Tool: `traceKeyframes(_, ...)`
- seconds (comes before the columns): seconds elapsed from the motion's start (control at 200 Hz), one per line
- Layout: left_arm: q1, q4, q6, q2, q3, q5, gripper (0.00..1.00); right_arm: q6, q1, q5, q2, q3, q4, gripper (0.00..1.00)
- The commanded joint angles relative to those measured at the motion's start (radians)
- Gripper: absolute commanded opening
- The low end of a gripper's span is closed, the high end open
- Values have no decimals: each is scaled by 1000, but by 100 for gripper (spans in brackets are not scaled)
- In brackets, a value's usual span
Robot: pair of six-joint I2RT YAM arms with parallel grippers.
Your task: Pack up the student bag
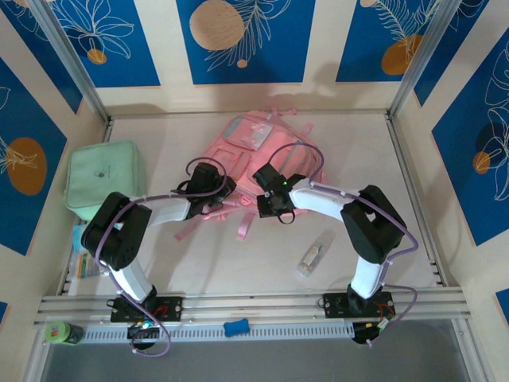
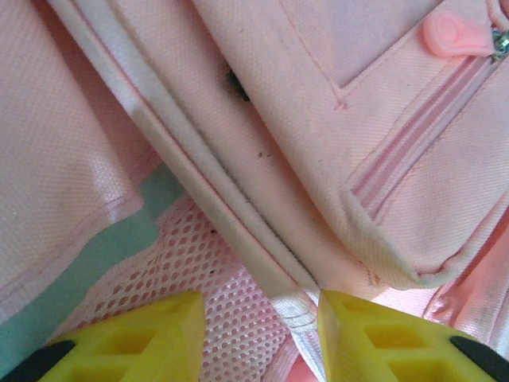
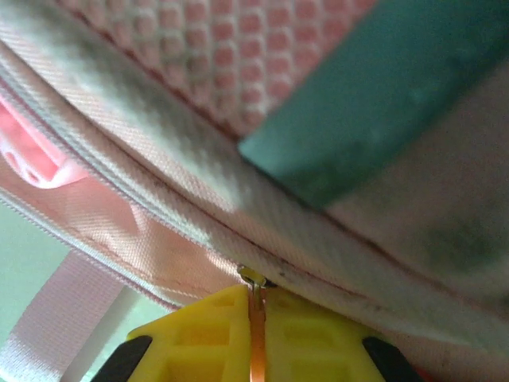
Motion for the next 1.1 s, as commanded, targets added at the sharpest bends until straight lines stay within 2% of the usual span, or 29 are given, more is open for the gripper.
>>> traceKeyframes(0.0,-49,-18,-59,-37,-31,-22,42,-29,-6,-40,37,15,-21,10)
traceKeyframes(0.095,-95,10,-117,-32,-34,-19,42,-44,-6,-69,21,-3,2,10)
traceKeyframes(0.19,-142,59,-187,-22,-36,-31,41,-41,-6,-39,-15,-15,-5,1)
traceKeyframes(0.375,-212,131,-310,33,-2,-59,40,-29,-14,-45,-91,-71,24,0)
traceKeyframes(0.56,-234,133,-348,96,45,-75,37,-5,-15,-63,-96,-88,45,0)
traceKeyframes(0.72,-250,141,-373,122,71,-141,34,12,1,-69,-97,-90,68,0)
traceKeyframes(0.785,-253,77,-365,120,111,-166,32,15,5,-63,-94,-91,72,0)
traceKeyframes(0.88,-258,13,-364,135,155,-192,27,20,6,-57,-93,-87,70,0)
traceKeyframes(0.96,-265,47,-372,136,139,-235,21,24,6,-53,-101,-86,71,0)
traceKeyframes(1.096,-262,-11,-321,112,161,-276,1,19,8,-5,-127,-85,45,0)
